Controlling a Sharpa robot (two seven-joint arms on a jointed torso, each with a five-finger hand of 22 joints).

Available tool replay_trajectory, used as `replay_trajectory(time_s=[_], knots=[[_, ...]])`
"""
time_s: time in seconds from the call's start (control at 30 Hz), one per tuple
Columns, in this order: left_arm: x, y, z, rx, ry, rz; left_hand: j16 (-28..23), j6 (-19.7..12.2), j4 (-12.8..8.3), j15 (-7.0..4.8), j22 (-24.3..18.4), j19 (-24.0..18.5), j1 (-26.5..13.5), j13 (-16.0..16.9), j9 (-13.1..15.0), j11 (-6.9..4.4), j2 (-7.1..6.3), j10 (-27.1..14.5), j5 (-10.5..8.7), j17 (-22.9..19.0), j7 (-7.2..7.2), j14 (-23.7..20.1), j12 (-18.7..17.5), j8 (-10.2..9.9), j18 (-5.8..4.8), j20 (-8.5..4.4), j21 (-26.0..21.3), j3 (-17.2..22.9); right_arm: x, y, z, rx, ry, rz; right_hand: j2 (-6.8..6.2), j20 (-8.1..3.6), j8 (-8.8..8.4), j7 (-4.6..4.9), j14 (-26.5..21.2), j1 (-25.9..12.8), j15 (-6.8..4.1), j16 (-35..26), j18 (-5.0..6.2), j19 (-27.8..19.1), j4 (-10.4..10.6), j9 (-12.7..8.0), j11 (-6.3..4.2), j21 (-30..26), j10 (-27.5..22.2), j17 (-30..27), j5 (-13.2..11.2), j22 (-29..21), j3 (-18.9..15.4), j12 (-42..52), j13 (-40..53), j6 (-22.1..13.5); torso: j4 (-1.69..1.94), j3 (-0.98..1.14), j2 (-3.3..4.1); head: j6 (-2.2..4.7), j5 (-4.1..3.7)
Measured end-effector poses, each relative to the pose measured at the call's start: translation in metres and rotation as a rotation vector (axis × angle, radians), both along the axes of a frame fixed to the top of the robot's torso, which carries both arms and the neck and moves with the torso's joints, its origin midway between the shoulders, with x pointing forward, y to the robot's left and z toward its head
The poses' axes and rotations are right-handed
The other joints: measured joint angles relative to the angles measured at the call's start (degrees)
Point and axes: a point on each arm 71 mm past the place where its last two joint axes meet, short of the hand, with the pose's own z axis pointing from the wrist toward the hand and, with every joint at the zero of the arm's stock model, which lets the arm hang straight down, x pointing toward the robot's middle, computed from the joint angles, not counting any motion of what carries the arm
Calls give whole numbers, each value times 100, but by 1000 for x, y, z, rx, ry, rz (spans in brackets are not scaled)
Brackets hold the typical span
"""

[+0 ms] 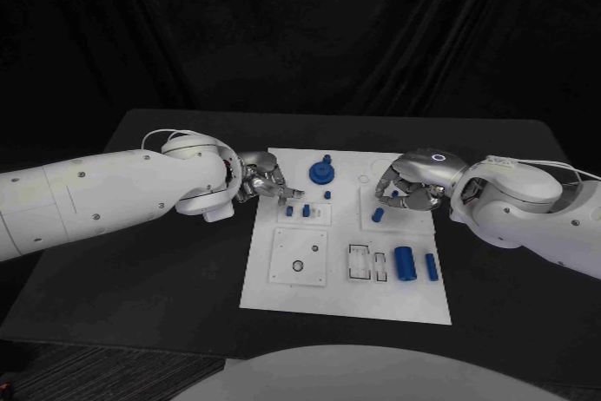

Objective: Assemble the parts on the task board

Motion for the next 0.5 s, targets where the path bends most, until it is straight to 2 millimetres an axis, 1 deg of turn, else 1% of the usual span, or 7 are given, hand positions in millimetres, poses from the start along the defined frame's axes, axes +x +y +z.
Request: replay_trajectory(time_s=[0.37,0.4,0.5], knots=[[0,-1,-4,29,30,-8,0,1,0,0,0,0,46,0,-14,0,0,0,0,0,0,0,-23,0,0,0,-23,0,0,0,0,1,0,0,0,0,0,0,0,0,0,0,0,0,0,0,0,0,0,0,22,-1,0,0,0,0,2,-6,-4,0,4],[0,-1,-4,32,32,-8,0,1,0,0,0,-14,67,0,-16,0,21,0,0,0,0,0,-24,0,0,14,-23,0,0,0,0,1,0,0,0,0,0,0,0,0,0,0,0,0,0,0,0,0,0,0,22,-1,0,0,0,0,2,-7,-6,0,4],[0,-1,-5,39,39,-9,0,1,0,0,0,-21,95,0,-16,0,4,0,0,0,0,0,-24,0,0,21,-23,0,0,0,0,1,-1,0,0,0,0,0,0,0,0,0,0,0,0,0,0,0,0,0,22,-1,0,0,0,0,1,-7,-8,0,1]])
